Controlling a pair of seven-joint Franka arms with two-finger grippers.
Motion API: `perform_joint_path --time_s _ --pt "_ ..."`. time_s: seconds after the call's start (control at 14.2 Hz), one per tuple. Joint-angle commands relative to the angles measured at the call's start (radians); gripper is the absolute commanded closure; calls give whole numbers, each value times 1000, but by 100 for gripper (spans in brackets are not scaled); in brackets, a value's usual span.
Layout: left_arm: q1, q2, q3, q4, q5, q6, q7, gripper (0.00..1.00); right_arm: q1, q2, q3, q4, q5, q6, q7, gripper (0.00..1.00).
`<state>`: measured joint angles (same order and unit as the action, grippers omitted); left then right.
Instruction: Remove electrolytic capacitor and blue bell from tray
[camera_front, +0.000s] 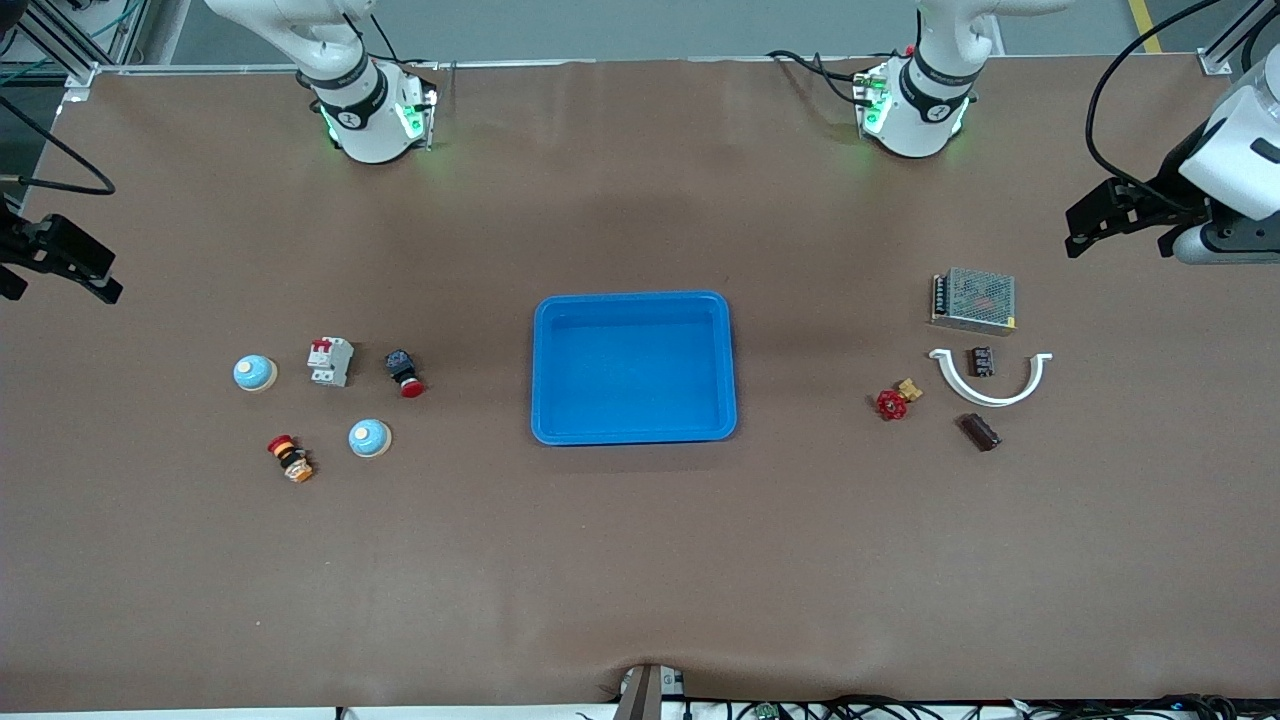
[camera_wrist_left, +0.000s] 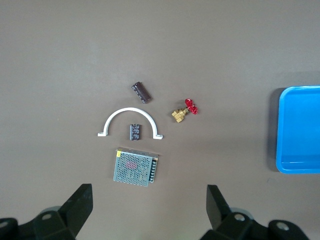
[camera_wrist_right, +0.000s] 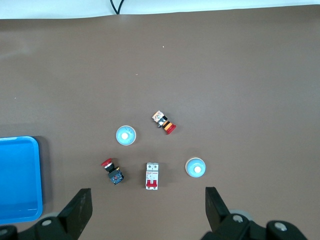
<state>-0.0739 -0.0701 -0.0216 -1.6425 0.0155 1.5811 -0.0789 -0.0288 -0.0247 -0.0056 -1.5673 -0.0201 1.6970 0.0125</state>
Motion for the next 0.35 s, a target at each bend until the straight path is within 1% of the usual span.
perform_joint_path --time_s 0.0,0.28 --pt "0 7 -1 24 -2 -30 16 0 6 2 7 19 3 -25 18 0" --pt "-3 7 -3 24 -2 -53 7 0 10 2 7 19 3 -30 17 0"
